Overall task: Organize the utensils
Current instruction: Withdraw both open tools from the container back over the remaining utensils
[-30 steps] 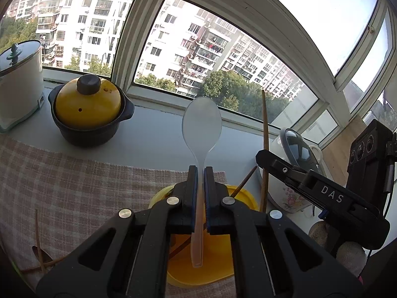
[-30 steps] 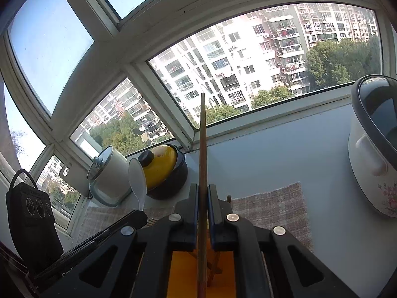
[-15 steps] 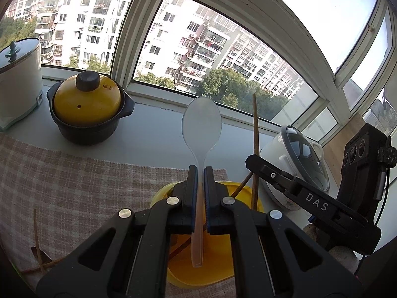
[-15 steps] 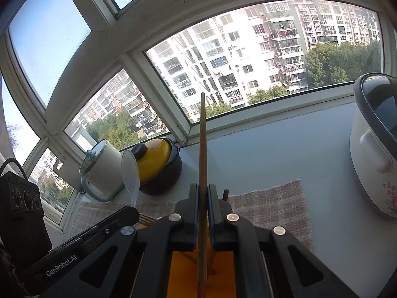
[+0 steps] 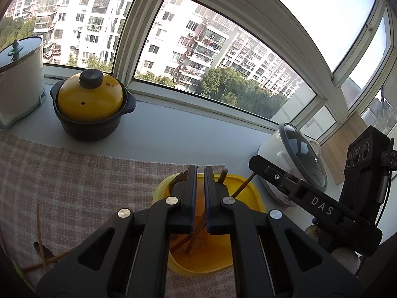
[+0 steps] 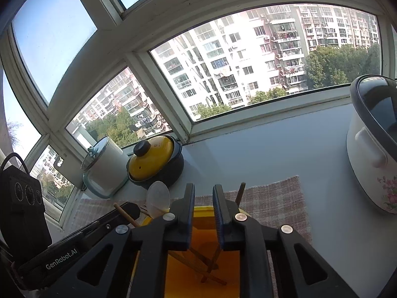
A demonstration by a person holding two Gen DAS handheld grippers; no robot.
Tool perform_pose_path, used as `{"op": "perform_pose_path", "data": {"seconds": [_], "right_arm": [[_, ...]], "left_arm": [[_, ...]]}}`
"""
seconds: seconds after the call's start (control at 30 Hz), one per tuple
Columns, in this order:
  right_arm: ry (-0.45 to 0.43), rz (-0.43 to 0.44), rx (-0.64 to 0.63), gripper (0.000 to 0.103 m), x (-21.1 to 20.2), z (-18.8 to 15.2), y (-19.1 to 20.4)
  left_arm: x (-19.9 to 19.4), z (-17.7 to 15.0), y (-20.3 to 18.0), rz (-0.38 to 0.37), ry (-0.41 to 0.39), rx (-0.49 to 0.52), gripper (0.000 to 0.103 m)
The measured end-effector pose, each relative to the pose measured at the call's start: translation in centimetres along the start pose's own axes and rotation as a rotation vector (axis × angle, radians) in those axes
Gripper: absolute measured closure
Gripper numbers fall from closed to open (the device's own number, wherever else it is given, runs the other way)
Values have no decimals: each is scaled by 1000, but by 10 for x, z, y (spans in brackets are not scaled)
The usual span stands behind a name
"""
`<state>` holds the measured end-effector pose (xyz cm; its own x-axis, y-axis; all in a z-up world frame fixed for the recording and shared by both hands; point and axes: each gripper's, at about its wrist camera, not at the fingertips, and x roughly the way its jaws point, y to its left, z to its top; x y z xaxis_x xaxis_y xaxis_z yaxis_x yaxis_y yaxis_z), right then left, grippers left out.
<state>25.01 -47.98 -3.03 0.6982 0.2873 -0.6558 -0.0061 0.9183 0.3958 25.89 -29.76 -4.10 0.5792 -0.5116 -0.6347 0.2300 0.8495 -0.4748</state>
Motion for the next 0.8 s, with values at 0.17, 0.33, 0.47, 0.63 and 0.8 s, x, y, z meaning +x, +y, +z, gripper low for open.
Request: {"op": "perform_pose_path", "data": {"seconds": [0.17, 0.33, 0.47, 0.63, 0.8], "right_arm": [[-15, -15, -7, 74, -10, -5, 4], [-21, -24, -32, 66, -20, -12, 13], [-33, -33, -47, 43, -29, -19, 22], [-57, -49, -87, 19, -41, -31, 39], [-56, -41, -135, 7, -45, -42, 61]], "left_arm": [[-10, -4, 2, 2, 0, 6, 100], [-27, -8, 3, 14, -11, 23, 100], [-44, -15, 8, 38, -20, 46, 100], [-71, -26, 21, 85, -24, 79, 99], [-102, -35, 46, 155, -43, 84, 54]]}}
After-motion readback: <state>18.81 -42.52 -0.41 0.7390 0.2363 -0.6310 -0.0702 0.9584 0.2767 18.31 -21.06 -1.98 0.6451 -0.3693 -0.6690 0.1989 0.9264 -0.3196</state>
